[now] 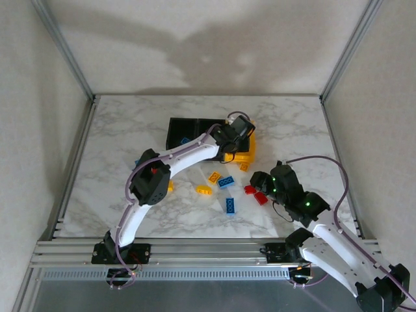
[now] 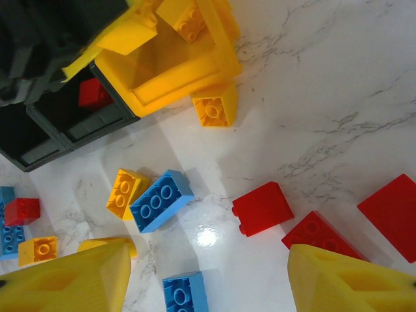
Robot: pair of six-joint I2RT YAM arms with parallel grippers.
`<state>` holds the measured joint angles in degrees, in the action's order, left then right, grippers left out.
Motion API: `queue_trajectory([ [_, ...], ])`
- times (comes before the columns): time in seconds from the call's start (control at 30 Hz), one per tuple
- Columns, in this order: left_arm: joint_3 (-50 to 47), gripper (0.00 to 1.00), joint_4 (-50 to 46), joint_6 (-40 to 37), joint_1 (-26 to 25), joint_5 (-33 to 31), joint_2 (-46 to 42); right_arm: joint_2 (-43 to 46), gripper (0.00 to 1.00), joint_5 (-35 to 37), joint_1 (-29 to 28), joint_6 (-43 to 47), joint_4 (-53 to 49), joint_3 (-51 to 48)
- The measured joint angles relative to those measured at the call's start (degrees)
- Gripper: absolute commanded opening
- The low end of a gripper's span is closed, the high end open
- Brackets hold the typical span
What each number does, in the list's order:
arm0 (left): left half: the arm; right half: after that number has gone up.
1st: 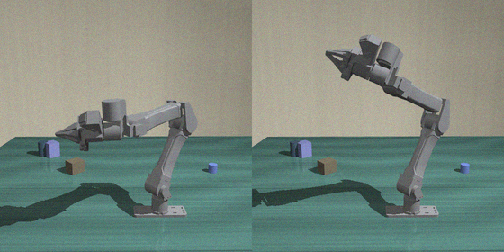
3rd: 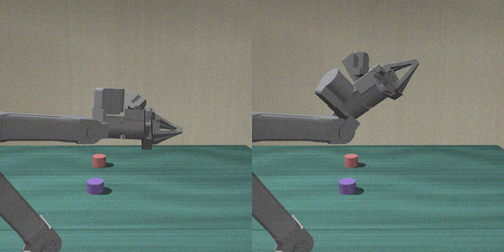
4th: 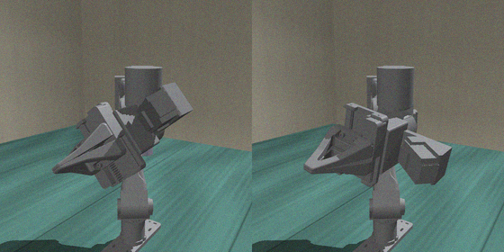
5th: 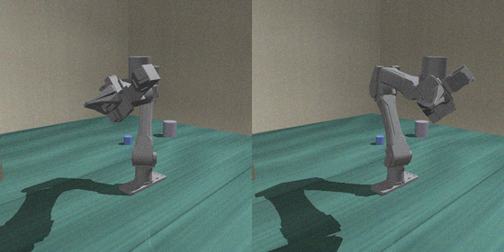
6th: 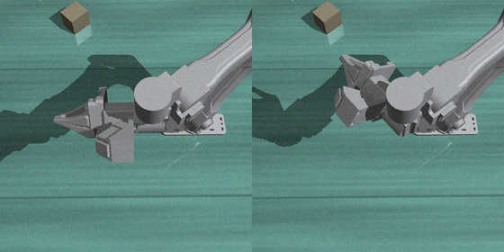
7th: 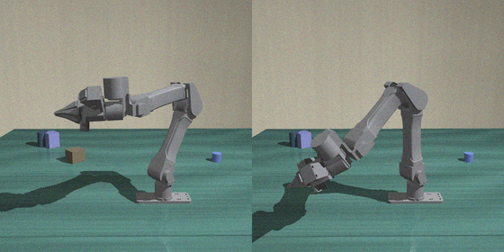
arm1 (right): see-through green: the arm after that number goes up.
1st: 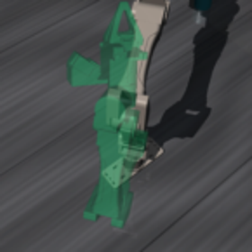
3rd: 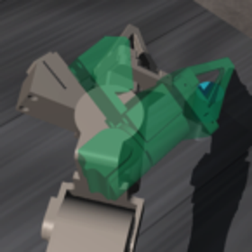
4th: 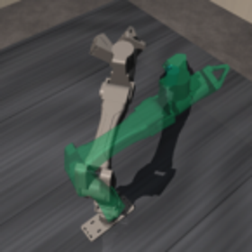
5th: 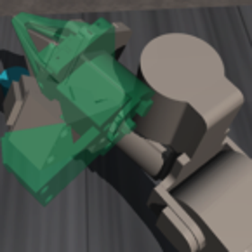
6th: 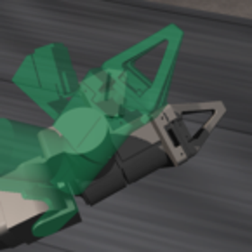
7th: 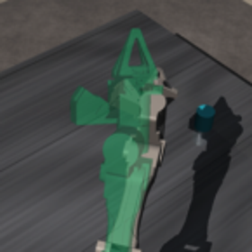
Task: Sort the legos into containers by color
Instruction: Place the lego in the container.
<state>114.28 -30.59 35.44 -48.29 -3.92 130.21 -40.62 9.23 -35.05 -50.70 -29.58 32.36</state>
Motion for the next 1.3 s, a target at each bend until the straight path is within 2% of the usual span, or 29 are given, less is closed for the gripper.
queue_trajectory([
  [0.13,3.41,0.31,-1.62,-0.9,0.0,-0.07,3.23,0.74,0.65,0.22,0.04,0.0,-0.83,-0.02],
  [0.27,6.1,0.36,-3.13,-1.42,0.02,-0.17,5.64,2.12,0.65,0.42,0.04,-0.17,-1.81,-0.02],
  [0.43,7.06,0.52,-3.85,-2.16,0.02,-0.17,6.86,4.07,0.66,1.22,0.2,-0.7,-2.69,-0.44],
  [0.63,7.23,0.61,-4.09,-2.36,0.0,0.02,6.88,4.33,0.66,1.7,0.31,-1.2,-3.93,-0.9],
  [0.87,6.91,0.61,-3.96,-2.54,0.02,0.92,5.73,3.89,0.65,1.7,0.31,-1.16,-4.02,-0.9],
  [1.03,-3.96,0.61,-0.92,-2.51,0.0,2.1,-5.53,-1.64,0.64,1.75,0.31,0.35,-2.45,-0.52],
  [1.3,-31.45,0.65,10.19,-1.73,0.02,4.59,-33.79,-12.15,0.66,2.82,0.28,3.56,6.1,0.76],
])
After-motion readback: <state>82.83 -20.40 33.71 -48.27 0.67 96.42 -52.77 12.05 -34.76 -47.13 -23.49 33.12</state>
